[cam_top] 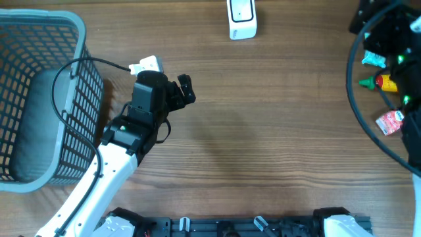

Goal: Scan the item barcode
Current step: 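Release the teal wipes pack near the Sriracha and withdraw the right gripper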

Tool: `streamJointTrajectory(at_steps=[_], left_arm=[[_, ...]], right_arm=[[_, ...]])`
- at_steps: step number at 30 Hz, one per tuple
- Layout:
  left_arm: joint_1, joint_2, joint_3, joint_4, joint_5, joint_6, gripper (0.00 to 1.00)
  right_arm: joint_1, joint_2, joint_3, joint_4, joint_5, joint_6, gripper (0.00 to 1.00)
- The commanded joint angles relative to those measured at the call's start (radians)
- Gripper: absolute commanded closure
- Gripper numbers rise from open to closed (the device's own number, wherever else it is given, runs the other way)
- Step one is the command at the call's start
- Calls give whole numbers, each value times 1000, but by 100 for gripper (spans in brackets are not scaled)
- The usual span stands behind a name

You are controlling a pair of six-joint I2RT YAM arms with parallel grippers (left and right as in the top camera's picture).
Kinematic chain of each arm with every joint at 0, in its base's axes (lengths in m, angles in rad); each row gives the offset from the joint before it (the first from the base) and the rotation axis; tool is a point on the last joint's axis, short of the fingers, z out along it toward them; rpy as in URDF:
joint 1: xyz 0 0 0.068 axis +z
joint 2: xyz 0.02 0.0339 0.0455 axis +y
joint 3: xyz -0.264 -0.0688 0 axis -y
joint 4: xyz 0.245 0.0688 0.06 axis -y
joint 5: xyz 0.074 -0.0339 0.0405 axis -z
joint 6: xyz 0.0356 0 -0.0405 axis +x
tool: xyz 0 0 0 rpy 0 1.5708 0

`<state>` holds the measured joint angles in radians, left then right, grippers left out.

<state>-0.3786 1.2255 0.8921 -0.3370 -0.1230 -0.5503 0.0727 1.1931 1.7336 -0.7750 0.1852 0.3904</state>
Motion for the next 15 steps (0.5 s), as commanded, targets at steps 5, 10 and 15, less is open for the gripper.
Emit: streamJointTrajectory(at_steps=[5,10,15], left_arm=[[5,6,7,2,-13,19,0],[5,6,7,2,-13,20,0],[5,6,7,2,-13,20,0]], right_arm=[[-69,-267,-441,224,17,173,0],[-112,-502,-752,415,16,219,0],[-150,-701,-996,538,18,312,0]])
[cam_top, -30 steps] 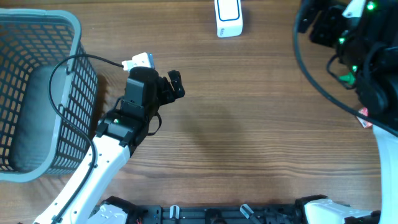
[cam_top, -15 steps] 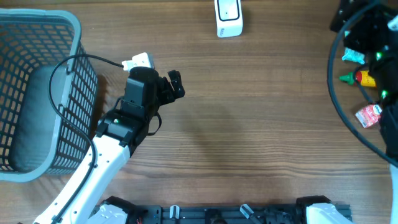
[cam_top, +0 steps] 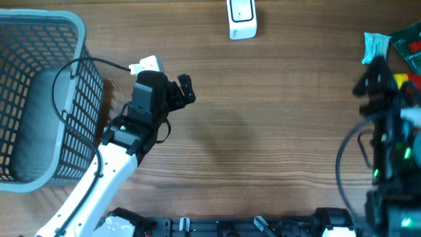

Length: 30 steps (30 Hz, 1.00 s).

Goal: Scan the item barcode

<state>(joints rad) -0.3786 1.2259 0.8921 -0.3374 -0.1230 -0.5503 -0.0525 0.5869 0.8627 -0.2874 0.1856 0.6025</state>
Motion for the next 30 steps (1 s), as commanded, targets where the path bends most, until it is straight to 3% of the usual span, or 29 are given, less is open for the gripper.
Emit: streamJointTrajectory(at_steps=[1,7,12,17,21,25,30], left_arm=[[5,6,7,3,-13,19,0],[5,6,7,2,-13,19,0],[5,6,7,3,-13,20,0],[5,6,7,3,-13,20,0],[5,6,7,3,-13,19,0],[5,6,7,3,-13,20,0],[5,6,7,3,-13,20,0]], right_arm=[[-35,-139,-178,84,22,139,0],[-78,-317,-379,132,56,317,0],[-95,-405,-513,164,59,401,0],[-126,-467,-676,250,59,572,0],[-126,-587,-794,300,54,587,0],[-126,-584,-858,357,50,656,0],[-116,-584,-858,329,53,566,0]])
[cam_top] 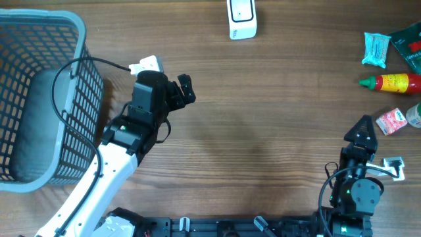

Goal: Scan the item barcode

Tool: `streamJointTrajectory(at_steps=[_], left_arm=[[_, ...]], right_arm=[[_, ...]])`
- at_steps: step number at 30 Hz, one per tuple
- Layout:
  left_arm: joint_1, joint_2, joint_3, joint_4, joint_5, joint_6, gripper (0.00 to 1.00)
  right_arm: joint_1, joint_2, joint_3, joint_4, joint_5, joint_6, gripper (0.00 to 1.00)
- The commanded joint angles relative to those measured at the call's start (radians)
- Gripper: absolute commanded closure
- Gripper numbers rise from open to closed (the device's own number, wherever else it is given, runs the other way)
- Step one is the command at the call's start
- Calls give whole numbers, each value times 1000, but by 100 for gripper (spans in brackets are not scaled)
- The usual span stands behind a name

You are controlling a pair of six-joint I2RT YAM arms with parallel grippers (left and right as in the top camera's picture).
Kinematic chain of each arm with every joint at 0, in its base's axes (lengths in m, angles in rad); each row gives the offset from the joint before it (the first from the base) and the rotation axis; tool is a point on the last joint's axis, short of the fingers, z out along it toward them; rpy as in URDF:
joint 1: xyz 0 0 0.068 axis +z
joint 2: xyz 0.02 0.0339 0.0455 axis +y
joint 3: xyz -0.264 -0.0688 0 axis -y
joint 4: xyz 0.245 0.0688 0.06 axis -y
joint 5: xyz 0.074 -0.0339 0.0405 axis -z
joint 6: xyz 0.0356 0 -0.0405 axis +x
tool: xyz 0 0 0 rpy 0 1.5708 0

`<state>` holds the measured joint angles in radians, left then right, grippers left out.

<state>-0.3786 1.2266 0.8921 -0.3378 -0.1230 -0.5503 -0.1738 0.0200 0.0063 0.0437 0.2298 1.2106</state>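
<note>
A white barcode scanner (242, 18) stands at the far edge, centre. At the far right lie a teal packet (375, 49), a red sauce bottle with a green tip (395, 83) and a small red packet (392, 122). My right gripper (364, 125) sits low at the front right, just left of the red packet and touching none of them; its fingers look shut and empty. My left gripper (186, 89) hovers over the bare wood left of centre, fingers apart with nothing between them.
A grey wire basket (39, 99) fills the left side, with the left arm's cable arching over its rim. A small white tag (148, 65) lies behind the left gripper. A green packet (409, 38) and a pale object (414, 115) show at the right edge.
My right arm has moved back from the right edge to the front right corner, uncovering the sauce bottle and red packet. The left arm and all items are where they were.
At first my right arm hung over the items at the far right. Then it stood nearer the front, still covering the bottle and red packet. Now it is at the front edge, holding nothing. The left arm never moved.
</note>
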Motion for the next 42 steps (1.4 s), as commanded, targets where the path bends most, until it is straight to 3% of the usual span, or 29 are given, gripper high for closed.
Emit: streamJointTrajectory(at_steps=[1,4,11,14,42], left_arm=[[5,5,7,3,-13,19,0],[5,5,7,3,-13,20,0],[5,5,7,3,-13,19,0],[4,5,7,3,-13,20,0],[4,5,7,3,-13,19,0]], right_arm=[[8,-17,-1,-10,9,-62,0],[18,-17,-1,-19,-20,-252,0],[35,-17,-1,-35,-198,-861,0],[36,-17,-1,-42,-252,-967,0],[42,-16,-1,-42,-269,-972,0]])
